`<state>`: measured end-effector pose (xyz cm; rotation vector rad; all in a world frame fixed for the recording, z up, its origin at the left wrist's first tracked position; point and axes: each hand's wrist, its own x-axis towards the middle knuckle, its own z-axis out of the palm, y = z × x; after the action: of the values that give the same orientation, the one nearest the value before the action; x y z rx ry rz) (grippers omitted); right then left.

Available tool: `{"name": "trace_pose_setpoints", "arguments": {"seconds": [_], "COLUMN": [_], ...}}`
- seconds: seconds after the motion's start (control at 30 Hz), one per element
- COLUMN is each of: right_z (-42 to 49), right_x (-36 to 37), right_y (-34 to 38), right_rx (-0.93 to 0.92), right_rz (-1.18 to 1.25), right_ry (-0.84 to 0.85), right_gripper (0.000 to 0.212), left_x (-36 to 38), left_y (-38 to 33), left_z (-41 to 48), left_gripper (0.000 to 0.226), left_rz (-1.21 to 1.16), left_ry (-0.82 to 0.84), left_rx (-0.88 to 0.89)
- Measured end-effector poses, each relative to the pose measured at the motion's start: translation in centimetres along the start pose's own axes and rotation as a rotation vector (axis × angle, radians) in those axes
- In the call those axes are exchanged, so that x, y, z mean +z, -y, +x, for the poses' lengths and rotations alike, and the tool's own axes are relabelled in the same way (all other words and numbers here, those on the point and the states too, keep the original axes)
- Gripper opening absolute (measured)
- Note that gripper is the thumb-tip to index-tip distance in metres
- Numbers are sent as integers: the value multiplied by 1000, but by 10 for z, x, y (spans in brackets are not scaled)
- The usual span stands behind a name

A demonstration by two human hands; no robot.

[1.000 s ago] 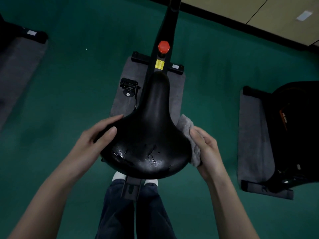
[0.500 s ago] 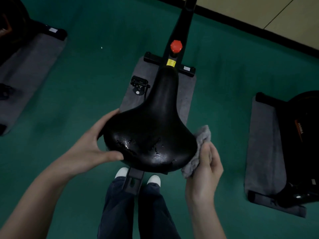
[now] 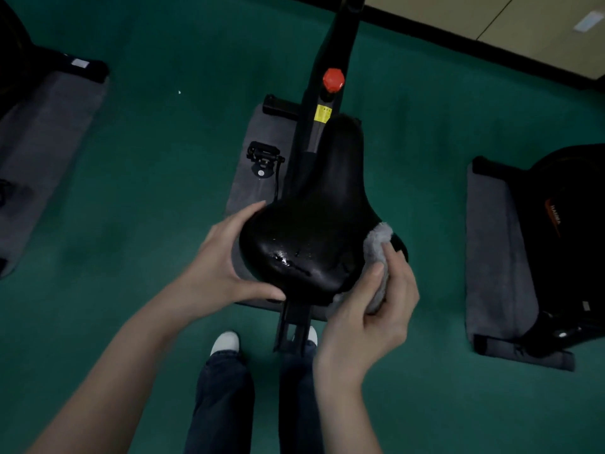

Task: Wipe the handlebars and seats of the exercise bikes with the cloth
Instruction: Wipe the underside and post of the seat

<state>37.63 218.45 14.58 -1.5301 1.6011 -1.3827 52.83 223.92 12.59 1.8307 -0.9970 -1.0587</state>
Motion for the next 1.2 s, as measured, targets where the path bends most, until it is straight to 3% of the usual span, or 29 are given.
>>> {"name": "trace_pose_setpoints", "arguments": {"seconds": [0.37,0.63,0.73,0.83,0.9,1.07,1.2], "right_z": [3,-31,-14,-2,-9,-41,-10], "right_x": [11,35,13,8,20,38,24], "right_y": [11,23,11,9,14,25,25], "right_rx": [48,-324,-242,-3,16,-228,-245], "right_rz": [-51,-161,-240,-185,-187,-269,-296], "right_ry": [-121,156,18,-180,-233,-53,83], "right_gripper": [20,19,18,18,18,20,19], "left_x": [3,0,-4,-5,-3,1,4], "left_y": [12,19,22,27,28,26,29], "left_z": [3,5,5,3,3,5,5], "left_gripper": [112,114,123,119,117,123,122], "left_rz": [7,9,2,-22,-20,-30,-59], "left_ry": [-23,16,51,61,30,-32,-30], "left_rx": [84,123,113,115,122,92,78]}}
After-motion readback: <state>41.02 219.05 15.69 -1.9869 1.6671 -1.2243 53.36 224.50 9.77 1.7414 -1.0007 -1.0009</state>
